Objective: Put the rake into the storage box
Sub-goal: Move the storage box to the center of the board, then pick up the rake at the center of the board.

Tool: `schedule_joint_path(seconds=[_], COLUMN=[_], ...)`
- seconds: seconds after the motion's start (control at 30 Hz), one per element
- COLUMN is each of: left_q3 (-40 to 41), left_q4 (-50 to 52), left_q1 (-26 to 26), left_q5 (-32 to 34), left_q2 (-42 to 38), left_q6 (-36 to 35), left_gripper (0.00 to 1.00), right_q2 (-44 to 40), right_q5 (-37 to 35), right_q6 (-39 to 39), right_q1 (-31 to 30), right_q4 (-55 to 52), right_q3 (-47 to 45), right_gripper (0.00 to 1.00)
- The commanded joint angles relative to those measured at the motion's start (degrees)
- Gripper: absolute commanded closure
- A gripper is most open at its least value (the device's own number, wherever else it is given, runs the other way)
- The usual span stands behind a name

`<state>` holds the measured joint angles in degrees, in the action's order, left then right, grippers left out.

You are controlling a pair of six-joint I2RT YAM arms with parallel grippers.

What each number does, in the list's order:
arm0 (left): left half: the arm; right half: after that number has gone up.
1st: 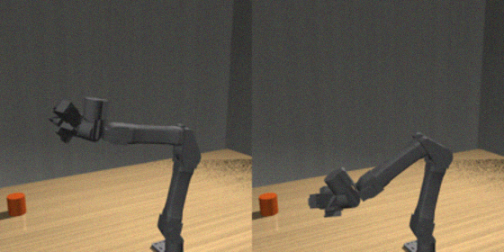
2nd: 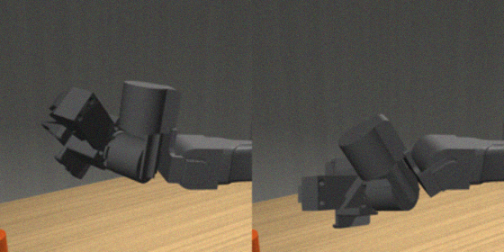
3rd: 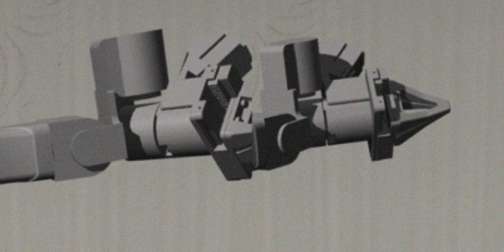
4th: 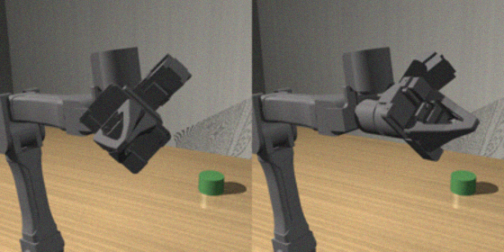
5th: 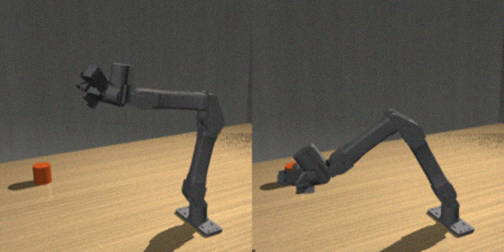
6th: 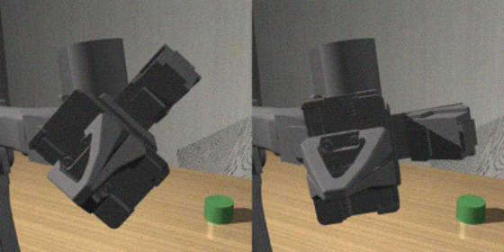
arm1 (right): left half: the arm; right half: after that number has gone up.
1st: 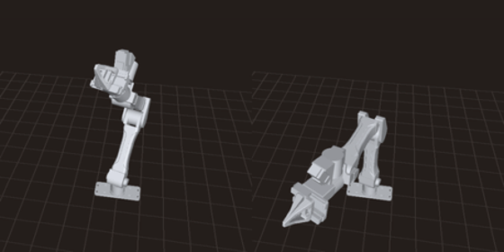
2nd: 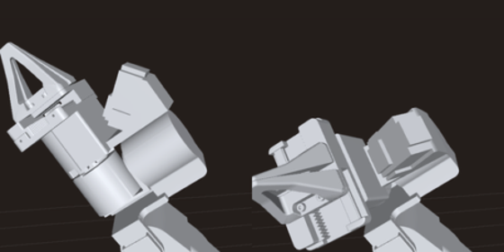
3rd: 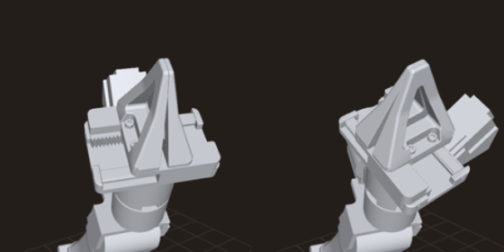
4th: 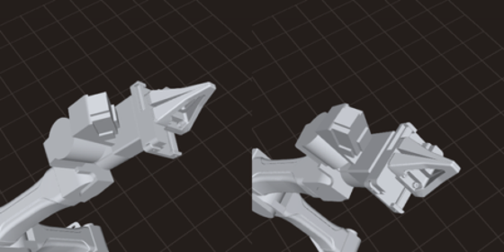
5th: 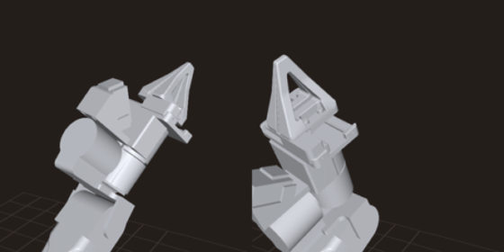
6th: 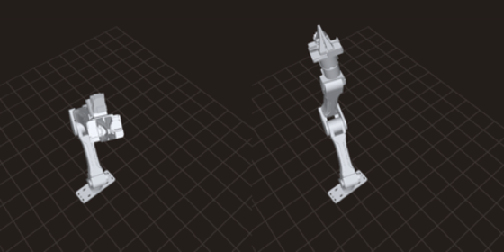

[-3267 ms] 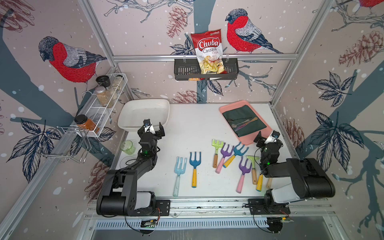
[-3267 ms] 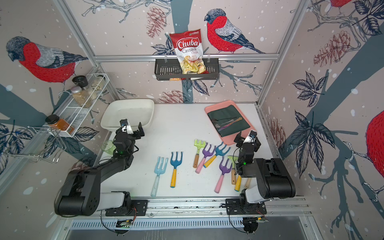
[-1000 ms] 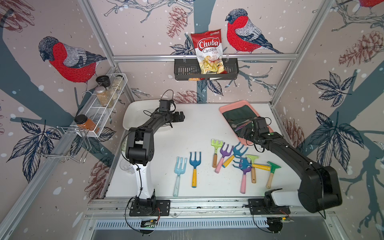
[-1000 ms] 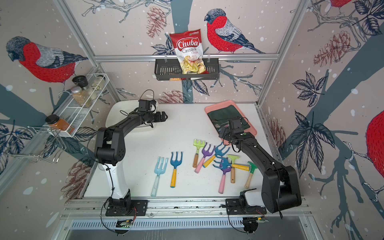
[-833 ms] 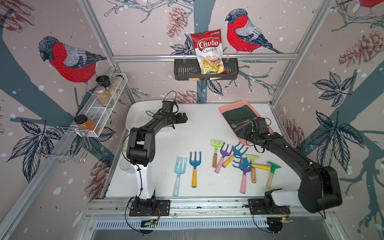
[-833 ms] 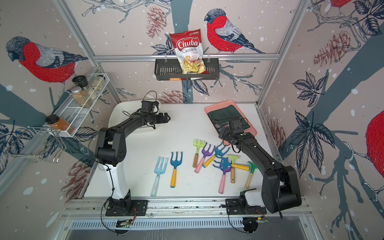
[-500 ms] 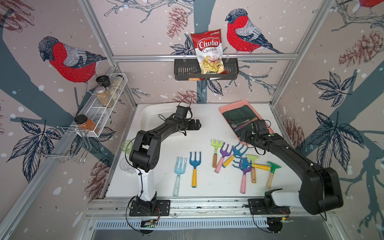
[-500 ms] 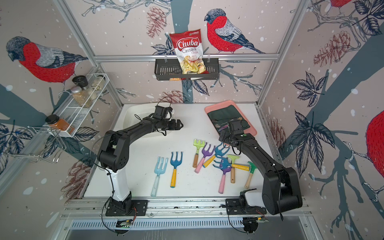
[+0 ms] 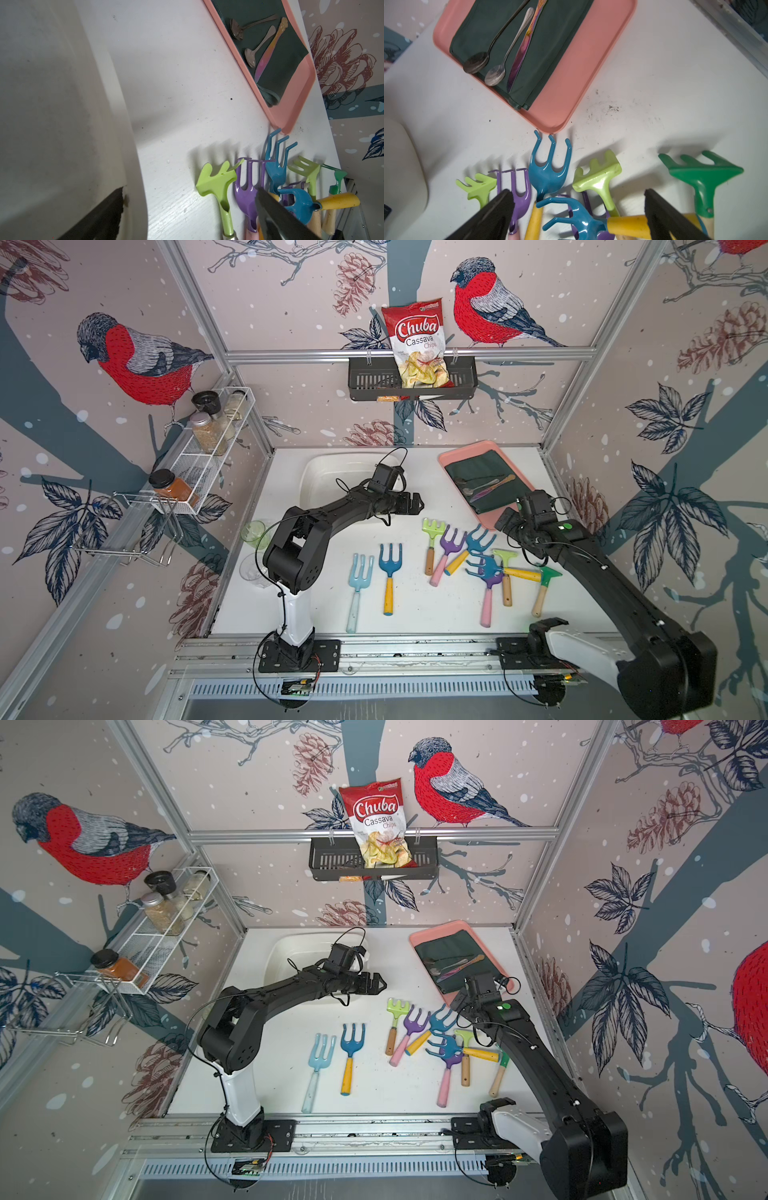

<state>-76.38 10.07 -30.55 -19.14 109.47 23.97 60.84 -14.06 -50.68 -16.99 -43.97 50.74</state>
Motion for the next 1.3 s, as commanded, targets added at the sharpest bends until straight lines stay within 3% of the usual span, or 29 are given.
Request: schedule_joint_path(seconds=[0.0, 0.2, 0.4, 0.6, 0.8, 1.27], left_q3=[-2.1, -5.5, -5.5, -5.8, -5.9, -6.0], left_q4=[0.9, 4.2, 5.5, 6.7, 6.5, 6.6], left_q1=[-0.1, 0.0, 0.5, 2.6, 3.8, 4.4], left_q5=[1.1, 1.1, 1.1, -0.3, -0.6, -0.4], left_q2=[-1.2, -0.7, -2.3, -3.3, -3.0, -1.8], left_q6=[-2.1, -4.1, -5.7, -6.9, -6.9, -7.1], left_gripper=[0.02, 0.02, 0.02, 0.02, 0.02, 0.02], right_q2=[-1.8, -1.9, -4.5, -6.7, -7.5, -5.5], right_q5=[-2.6, -0.6, -0.4, 1.0, 1.7, 3.0], right_q6=[-16.1, -36.9, -44.6, -44.6, -39.4, -33.8], right_q1=[-1.3, -4.4, -5.9, -3.1, 2.3, 7.0], right_q4=[-8.1, -17.4, -14.9, -12.1, -7.3, -0.3], right_q3=[1.5, -0.1, -6.5, -11.8, -15.0, -17.5], right_gripper=[0.0, 0.0, 0.03, 0.08, 0.19, 0.26])
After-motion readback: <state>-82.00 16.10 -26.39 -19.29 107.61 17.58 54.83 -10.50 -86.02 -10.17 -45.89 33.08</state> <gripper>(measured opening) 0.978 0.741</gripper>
